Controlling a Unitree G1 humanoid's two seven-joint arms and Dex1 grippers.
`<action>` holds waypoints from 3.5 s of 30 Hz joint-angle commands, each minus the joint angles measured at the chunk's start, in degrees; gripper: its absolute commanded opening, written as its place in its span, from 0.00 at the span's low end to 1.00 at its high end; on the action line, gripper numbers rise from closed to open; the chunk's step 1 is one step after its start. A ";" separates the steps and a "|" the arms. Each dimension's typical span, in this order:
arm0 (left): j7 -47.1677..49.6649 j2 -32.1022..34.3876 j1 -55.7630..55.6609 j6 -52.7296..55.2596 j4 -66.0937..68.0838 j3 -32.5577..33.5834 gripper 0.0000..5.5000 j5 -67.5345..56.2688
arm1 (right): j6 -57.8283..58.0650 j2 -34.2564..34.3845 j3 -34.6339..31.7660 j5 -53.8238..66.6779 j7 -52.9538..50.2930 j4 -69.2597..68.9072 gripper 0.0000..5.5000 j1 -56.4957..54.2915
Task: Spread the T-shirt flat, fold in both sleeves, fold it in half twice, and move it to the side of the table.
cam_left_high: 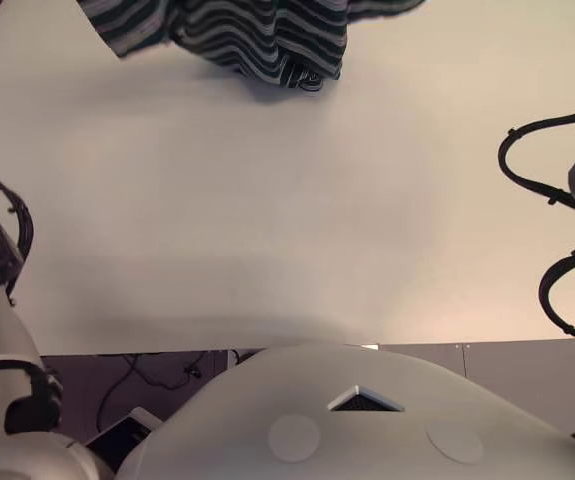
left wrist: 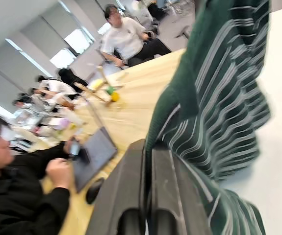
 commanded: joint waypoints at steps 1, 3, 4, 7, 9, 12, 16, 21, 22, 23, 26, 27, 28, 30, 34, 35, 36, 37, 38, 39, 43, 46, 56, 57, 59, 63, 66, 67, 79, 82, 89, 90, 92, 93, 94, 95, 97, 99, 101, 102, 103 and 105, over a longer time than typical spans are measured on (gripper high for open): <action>-9.43 13.43 29.70 28.31 -48.71 14.95 0.00 -14.45 | 27.07 -20.49 3.45 18.34 26.33 -46.18 0.01 24.93; -10.00 13.30 36.96 32.65 -56.14 16.17 0.00 -17.05 | 30.74 -27.63 7.36 22.68 28.15 -56.61 0.01 33.93; -10.27 13.06 40.90 34.05 -59.37 16.26 0.00 -17.79 | 31.13 -31.21 9.11 24.18 28.31 -60.46 0.01 38.31; -11.65 13.10 55.34 31.62 -67.06 12.76 0.00 -12.93 | 31.57 -38.28 13.04 25.67 28.33 -68.71 0.01 49.74; -10.32 13.18 60.73 28.99 -69.06 8.53 0.00 -9.32 | 30.41 -38.35 14.44 21.92 28.33 -71.06 0.01 55.62; -5.92 14.24 68.58 25.16 -69.75 -0.95 0.00 -2.42 | 27.53 -37.76 17.99 13.58 27.29 -73.27 0.01 66.88; 2.51 13.35 77.48 22.74 -66.55 -12.47 0.05 5.50 | 28.16 -36.72 21.26 6.06 20.13 -75.88 0.00 76.70; 6.37 14.93 85.92 22.09 -67.15 -12.56 0.13 6.90 | 32.06 -38.26 17.69 8.67 18.92 -80.15 0.13 79.74; 5.24 14.07 87.26 22.04 -67.98 -8.21 0.13 4.14 | 33.00 -38.89 16.16 11.23 20.20 -79.97 0.14 79.46; 3.87 11.89 86.55 22.96 -68.10 -2.23 0.13 -0.73 | 35.10 -38.38 14.53 14.59 21.23 -79.52 0.14 77.87; 4.27 4.14 73.52 29.71 -62.51 13.92 0.13 -21.66 | 47.50 -33.15 8.17 29.48 23.41 -74.71 0.14 64.60; 5.73 2.16 68.66 31.69 -59.25 16.65 0.13 -27.69 | 52.21 -30.94 6.17 34.65 23.72 -71.50 0.14 58.66; 7.24 0.67 64.83 32.75 -56.52 17.83 0.13 -31.32 | 55.70 -28.98 5.07 38.13 23.74 -68.43 0.14 53.79; 14.79 -2.48 56.53 35.50 -50.29 12.93 0.13 -28.97 | 58.81 -23.15 5.73 37.84 19.36 -61.80 0.11 46.53; 29.93 -12.15 41.40 28.41 -32.63 -7.36 0.01 -9.97 | 45.99 -7.17 17.36 18.14 2.31 -47.30 0.00 42.31; 31.52 -13.94 39.06 25.75 -28.07 -10.63 0.01 -6.47 | 43.16 -3.95 19.07 14.53 -0.95 -42.92 0.00 41.33; 33.35 -15.79 36.80 22.31 -22.72 -13.80 0.01 -2.55 | 40.37 -0.32 19.99 11.35 -4.99 -37.51 0.00 39.78; 34.80 -18.20 34.69 18.67 -17.25 -16.03 0.01 0.26 | 37.30 3.02 20.64 8.37 -8.99 -31.93 0.00 38.13; 35.65 -20.31 33.08 15.84 -12.86 -17.19 0.01 1.79 | 34.96 5.38 20.94 6.15 -11.83 -27.48 0.00 36.84; 36.08 -22.20 31.79 13.00 -8.63 -18.04 0.01 2.96 | 33.03 6.96 21.09 4.37 -13.79 -23.94 0.00 36.00; 37.82 -25.19 27.92 6.53 5.90 -19.66 0.01 7.62 | 27.07 8.15 22.54 -2.01 -16.71 -14.34 0.00 34.65; 41.05 -26.13 23.76 2.90 18.43 -20.28 0.01 11.85 | 24.04 7.91 24.13 -6.79 -18.58 -8.57 0.00 34.26; 46.00 -29.38 14.22 -5.15 41.03 -19.63 0.01 16.07 | 21.44 5.76 20.50 -8.57 -20.95 -3.63 0.00 31.62; 45.84 -29.68 14.06 -5.73 41.52 -19.31 0.01 15.83 | 21.47 5.95 20.21 -8.58 -20.73 -3.45 0.00 31.63; 45.93 -30.49 12.85 -7.82 42.76 -18.36 0.01 15.39 | 20.78 7.57 20.17 -9.44 -22.01 -0.83 0.00 31.18; 49.39 -32.56 5.00 -11.16 49.20 -15.61 0.01 15.24 | 20.08 11.80 18.01 -9.55 -28.44 7.36 0.00 27.62; 51.15 -33.00 -0.30 -11.80 53.84 -13.26 0.01 14.75 | 19.56 13.70 16.04 -9.79 -33.90 12.60 0.00 24.05; 51.71 -32.65 -1.77 -12.26 54.96 -13.70 0.01 15.85 | 19.38 14.22 15.45 -9.91 -35.67 14.08 0.00 22.82; 41.66 -23.71 10.86 -11.47 34.79 3.04 0.01 0.43 | 17.02 14.93 12.56 -12.61 -43.76 18.24 0.00 22.53; 38.46 -23.29 32.97 7.24 4.46 8.23 0.05 -11.66 | 16.03 13.87 10.94 -11.77 -46.58 17.96 0.00 23.78; 25.02 -17.17 78.41 26.83 -31.96 17.86 0.26 -31.42 | 9.66 12.65 1.19 -3.13 -44.81 12.22 0.00 23.29; 23.12 -15.86 80.70 28.63 -33.03 19.62 0.29 -33.50 | 9.03 12.58 0.93 -2.82 -43.78 10.94 0.00 23.79; 20.28 -13.77 85.15 32.49 -35.17 22.68 0.32 -37.33 | 8.23 12.97 1.39 -2.86 -41.10 8.68 0.00 24.76; 19.11 -13.16 87.36 33.93 -36.52 23.58 0.32 -38.68 | 8.04 13.17 1.74 -3.19 -40.36 7.93 0.00 25.21; 17.88 -12.20 89.03 35.33 -37.49 23.77 0.32 -39.48 | 8.03 13.21 1.91 -3.48 -40.20 7.12 0.00 26.07; 17.42 -11.54 90.31 35.89 -37.93 23.09 0.32 -38.89 | 8.21 13.30 1.95 -3.60 -40.22 6.59 0.00 26.90; 17.98 -11.11 89.74 36.10 -36.67 21.08 0.32 -37.11 | 8.60 13.47 2.13 -3.86 -40.24 5.38 0.00 28.52; 20.38 -12.50 86.72 35.49 -33.44 19.25 0.32 -35.21 | 8.91 13.76 2.62 -4.32 -39.97 4.48 0.00 29.33; 23.00 -14.36 83.40 34.71 -30.12 17.92 0.32 -33.68 | 9.17 13.90 2.90 -4.64 -39.68 4.18 0.00 29.41; 24.17 -15.13 81.92 33.97 -28.72 17.56 0.32 -33.02 | 9.27 13.88 2.97 -4.75 -39.51 4.11 0.00 29.35; 24.94 -15.63 80.73 33.27 -27.76 17.43 0.32 -32.60 | 9.30 13.79 3.04 -4.89 -39.35 3.96 0.00 29.35; 26.51 -16.36 78.76 32.28 -26.40 17.86 0.32 -32.38 | 9.31 13.70 3.16 -5.16 -39.07 3.80 0.00 29.40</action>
